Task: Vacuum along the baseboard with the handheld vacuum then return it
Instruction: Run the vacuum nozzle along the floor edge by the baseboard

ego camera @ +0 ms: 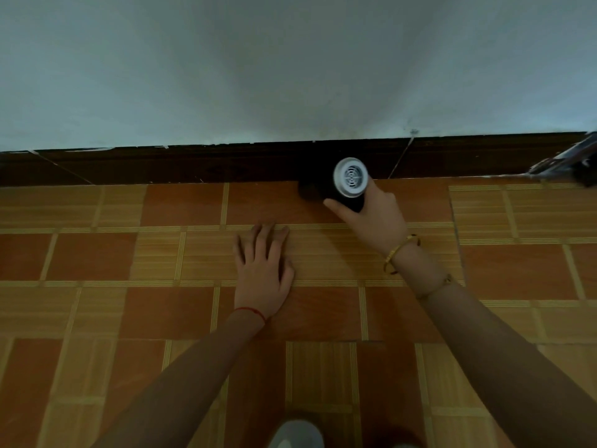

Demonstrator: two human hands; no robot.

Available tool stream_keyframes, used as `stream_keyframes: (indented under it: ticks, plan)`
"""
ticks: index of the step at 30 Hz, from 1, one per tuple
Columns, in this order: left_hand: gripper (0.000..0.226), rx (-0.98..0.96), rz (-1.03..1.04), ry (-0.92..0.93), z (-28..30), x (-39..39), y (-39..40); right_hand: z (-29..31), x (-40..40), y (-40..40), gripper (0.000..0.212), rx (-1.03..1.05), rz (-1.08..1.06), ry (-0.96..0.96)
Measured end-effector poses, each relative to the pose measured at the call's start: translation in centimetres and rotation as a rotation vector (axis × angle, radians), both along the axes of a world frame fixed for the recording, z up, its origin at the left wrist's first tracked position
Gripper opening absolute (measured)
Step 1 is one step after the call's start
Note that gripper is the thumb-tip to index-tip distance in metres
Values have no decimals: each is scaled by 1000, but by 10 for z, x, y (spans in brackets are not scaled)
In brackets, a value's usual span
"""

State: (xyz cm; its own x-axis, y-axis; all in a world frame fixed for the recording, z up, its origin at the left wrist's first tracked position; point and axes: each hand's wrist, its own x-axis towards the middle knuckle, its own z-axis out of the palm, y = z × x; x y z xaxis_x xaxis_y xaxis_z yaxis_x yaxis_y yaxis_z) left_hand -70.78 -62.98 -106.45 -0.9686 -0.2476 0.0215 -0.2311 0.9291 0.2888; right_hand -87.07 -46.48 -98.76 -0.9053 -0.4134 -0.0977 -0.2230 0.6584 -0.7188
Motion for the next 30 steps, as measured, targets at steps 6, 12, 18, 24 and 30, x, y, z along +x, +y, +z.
stream_keyframes:
  ticks: [6, 12, 18, 24, 30]
  plan:
    - [53, -2, -1, 8, -1, 1, -1, 0, 3, -39, 78, 30, 118, 18]
    - [52, -2, -1, -4, 0, 1, 0, -1, -3, 6, 71, 6, -20, -11]
    - [51, 11, 3, -5, 0, 1, 0, -1, -1, 54, 69, -5, -198, 5]
    - [54, 1, -6, -5, 0, 1, -1, 0, 6, 27, 70, 4, -94, -3]
    - [54, -14, -3, -16, -1, 2, -1, 1, -4, 54, 66, 12, -165, 21]
